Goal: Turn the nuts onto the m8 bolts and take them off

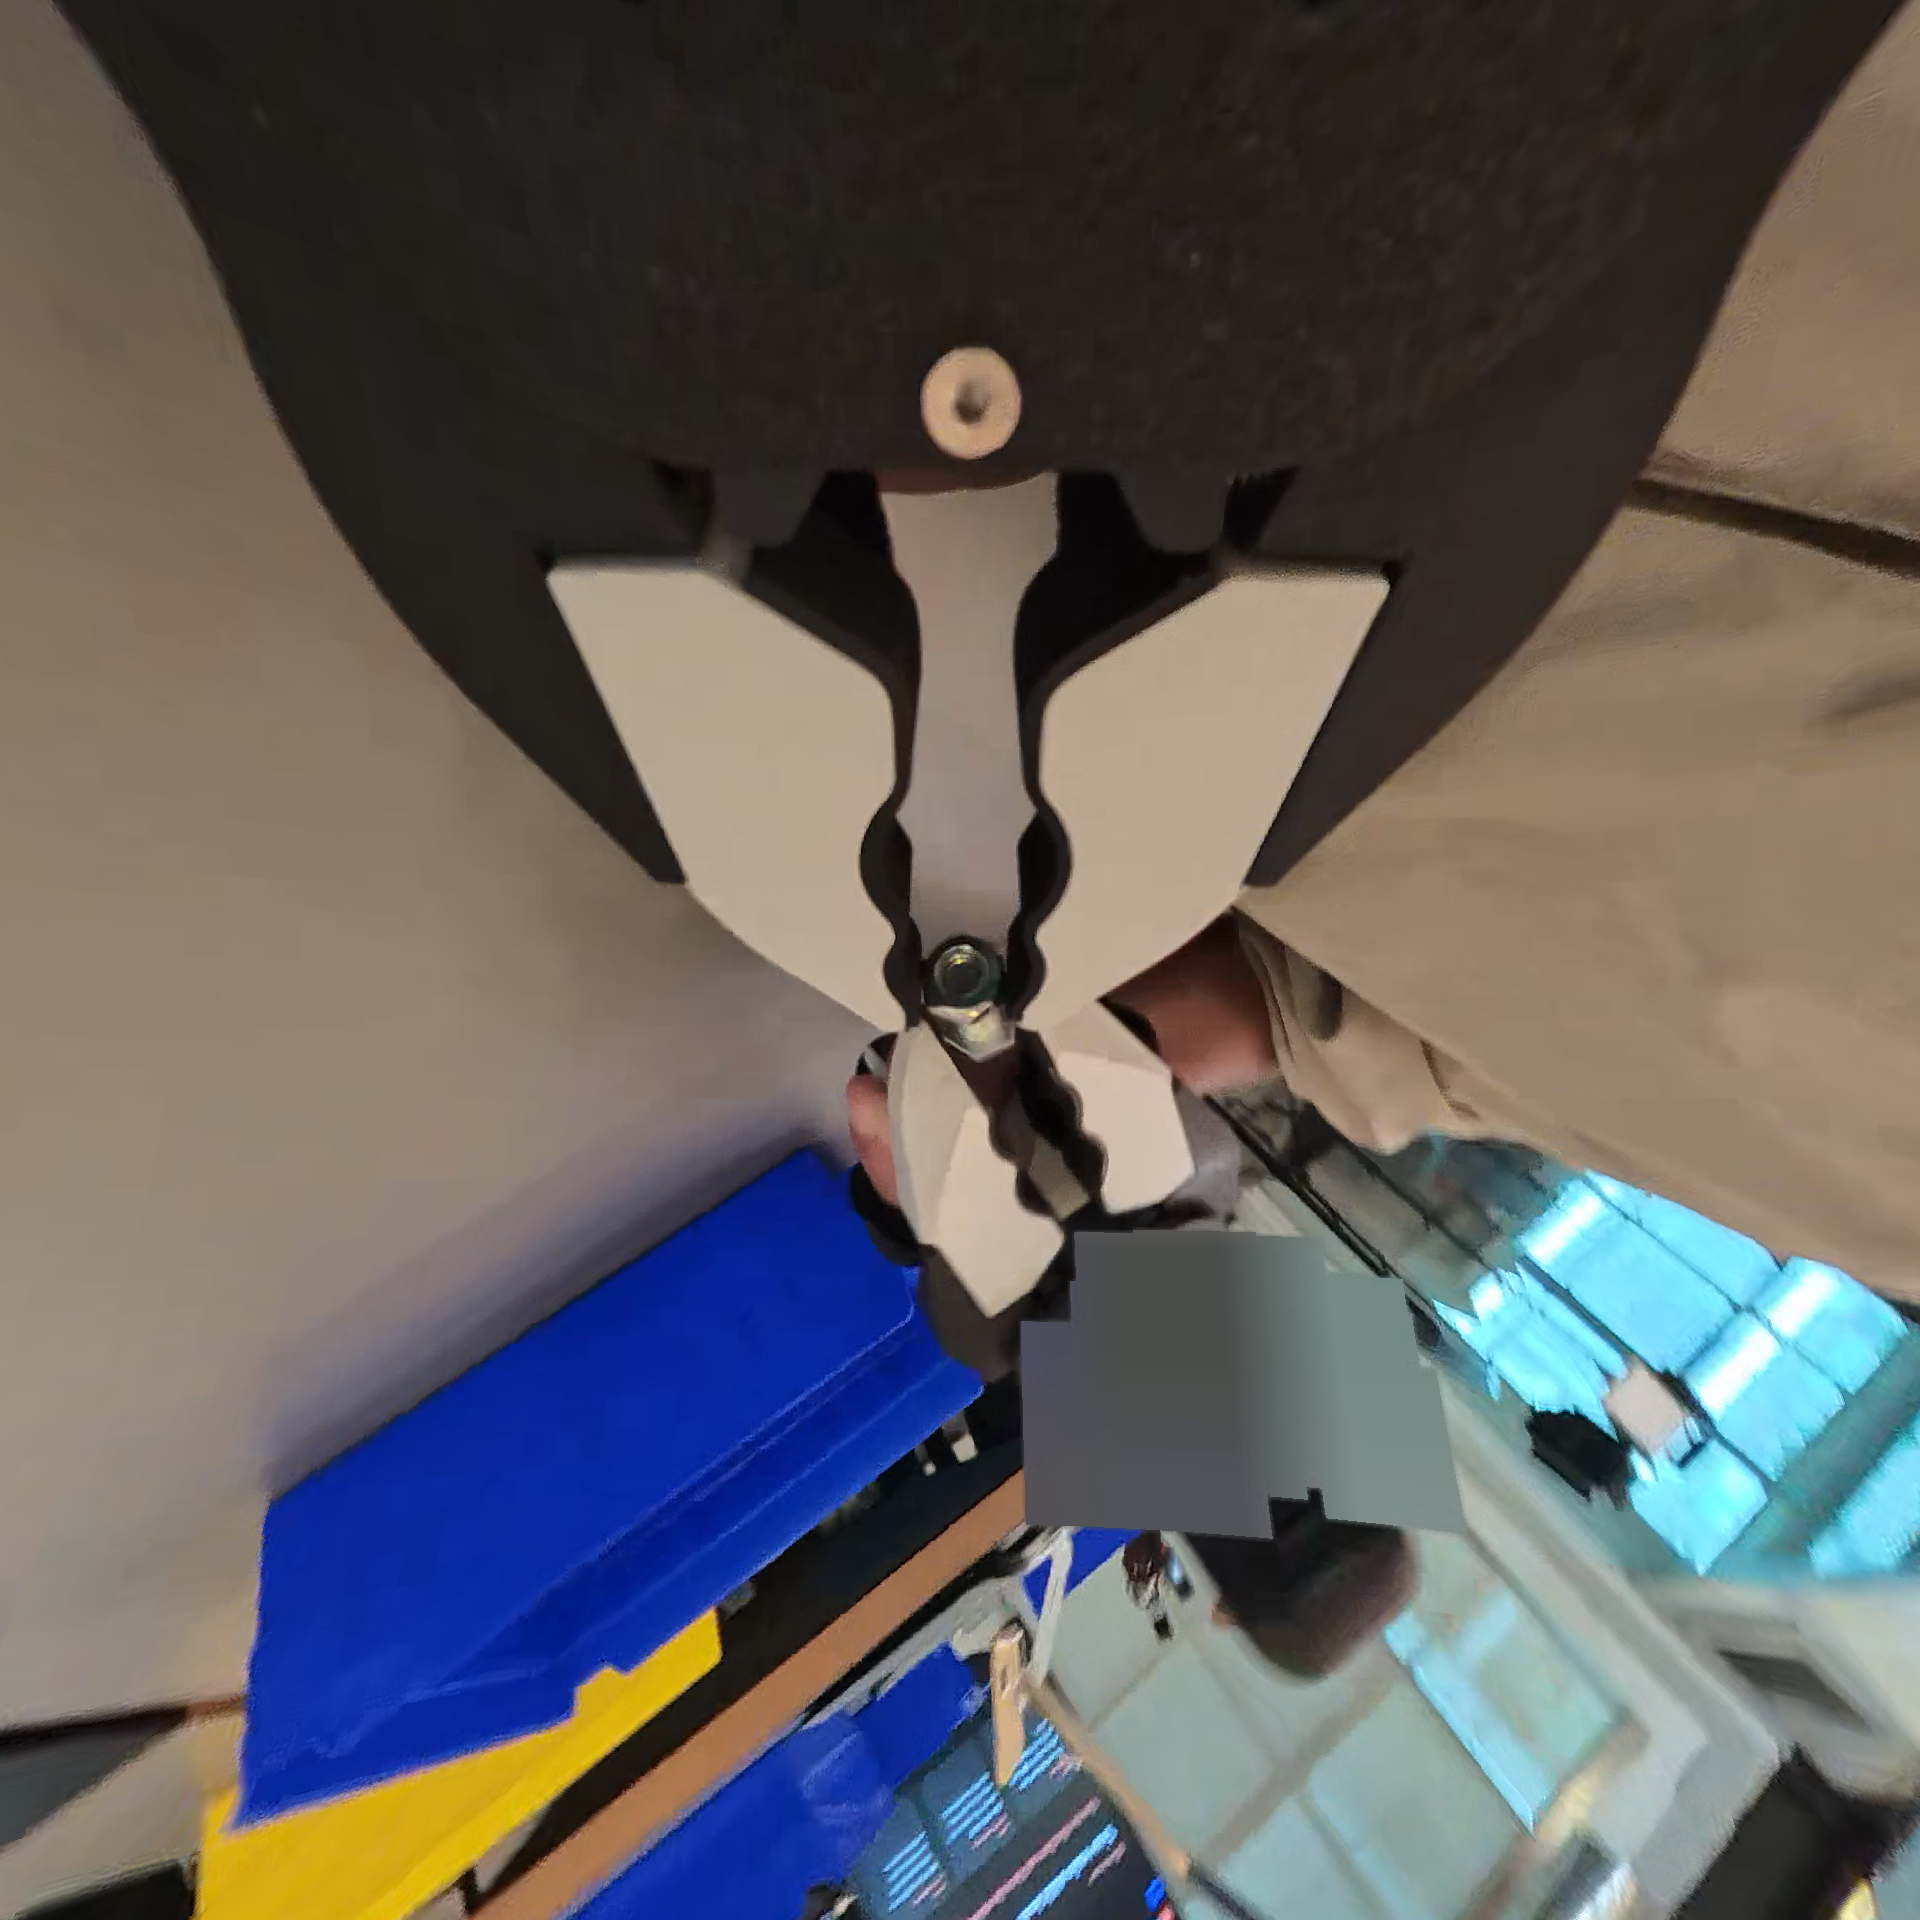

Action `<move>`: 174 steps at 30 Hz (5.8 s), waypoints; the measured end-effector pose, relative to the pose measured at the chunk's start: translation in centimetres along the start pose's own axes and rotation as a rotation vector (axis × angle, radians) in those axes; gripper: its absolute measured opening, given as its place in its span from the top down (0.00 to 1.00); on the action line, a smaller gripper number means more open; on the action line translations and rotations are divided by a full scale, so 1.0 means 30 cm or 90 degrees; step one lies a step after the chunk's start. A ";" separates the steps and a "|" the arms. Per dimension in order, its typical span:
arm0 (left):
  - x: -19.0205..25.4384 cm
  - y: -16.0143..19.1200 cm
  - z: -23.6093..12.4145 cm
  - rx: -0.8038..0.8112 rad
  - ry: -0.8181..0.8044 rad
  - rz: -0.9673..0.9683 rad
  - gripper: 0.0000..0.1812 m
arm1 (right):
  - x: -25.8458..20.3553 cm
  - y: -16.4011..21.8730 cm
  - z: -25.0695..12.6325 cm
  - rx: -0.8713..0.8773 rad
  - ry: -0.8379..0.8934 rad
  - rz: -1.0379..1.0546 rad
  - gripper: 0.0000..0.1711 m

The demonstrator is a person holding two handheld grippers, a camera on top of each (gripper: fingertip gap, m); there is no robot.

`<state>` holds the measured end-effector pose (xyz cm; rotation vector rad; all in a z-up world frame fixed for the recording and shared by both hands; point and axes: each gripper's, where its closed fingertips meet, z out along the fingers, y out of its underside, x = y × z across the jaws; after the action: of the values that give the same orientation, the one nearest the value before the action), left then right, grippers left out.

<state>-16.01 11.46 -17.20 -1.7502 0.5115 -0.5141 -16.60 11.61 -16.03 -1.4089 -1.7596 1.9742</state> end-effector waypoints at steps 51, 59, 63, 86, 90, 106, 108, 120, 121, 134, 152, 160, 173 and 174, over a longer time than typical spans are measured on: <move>0.056 0.016 0.005 -0.033 0.028 0.049 0.92 | -0.040 0.046 -0.001 -0.027 0.048 -0.126 0.91; 0.108 -0.045 -0.037 0.080 0.205 -0.191 0.92 | -0.107 -0.009 0.009 -0.062 0.055 -0.403 0.91; 0.134 -0.073 -0.055 0.136 0.318 -0.317 0.92 | -0.141 -0.030 0.014 -0.079 0.064 -0.576 0.91; 0.133 -0.066 -0.054 0.178 0.413 -0.420 0.92 | -0.116 -0.013 0.002 -0.112 0.078 -0.860 0.75; 0.092 -0.052 -0.041 0.139 0.308 -0.324 0.92 | -0.093 -0.041 -0.031 -0.074 0.101 -0.681 0.71; -0.002 0.010 0.010 -0.033 -0.076 0.132 0.92 | -0.002 0.024 -0.009 0.022 -0.049 0.170 0.90; 0.006 0.017 0.005 -0.039 -0.084 0.136 0.92 | -0.002 0.023 -0.008 0.018 -0.040 0.147 0.91; 0.120 -0.028 -0.021 0.061 0.164 -0.144 0.92 | -0.106 0.020 -0.007 -0.097 -0.014 -0.355 0.91; 0.130 -0.039 -0.024 0.075 0.189 -0.171 0.92 | -0.117 0.016 -0.009 -0.101 -0.015 -0.398 0.91; 0.204 -0.079 -0.041 0.181 0.473 -0.469 0.92 | -0.184 0.004 -0.013 -0.126 0.006 -0.899 0.91; 0.014 -0.009 -0.035 0.033 0.034 -0.044 0.92 | -0.056 0.020 -0.026 0.031 -0.042 -0.063 0.69; 0.019 0.049 -0.007 -0.049 -0.030 0.088 0.92 | 0.008 0.062 0.005 0.066 -0.006 0.155 0.79; 0.091 0.003 -0.024 0.025 0.082 -0.042 0.92 | -0.070 0.043 0.008 -0.047 0.012 -0.197 0.91; 0.104 -0.002 -0.025 0.031 0.102 -0.061 0.92 | -0.081 0.044 0.004 -0.065 0.010 -0.248 0.91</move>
<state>-13.92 9.06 -16.74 -1.7009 0.5247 -0.7324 -14.75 9.55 -15.86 -1.0029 -1.9720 1.6861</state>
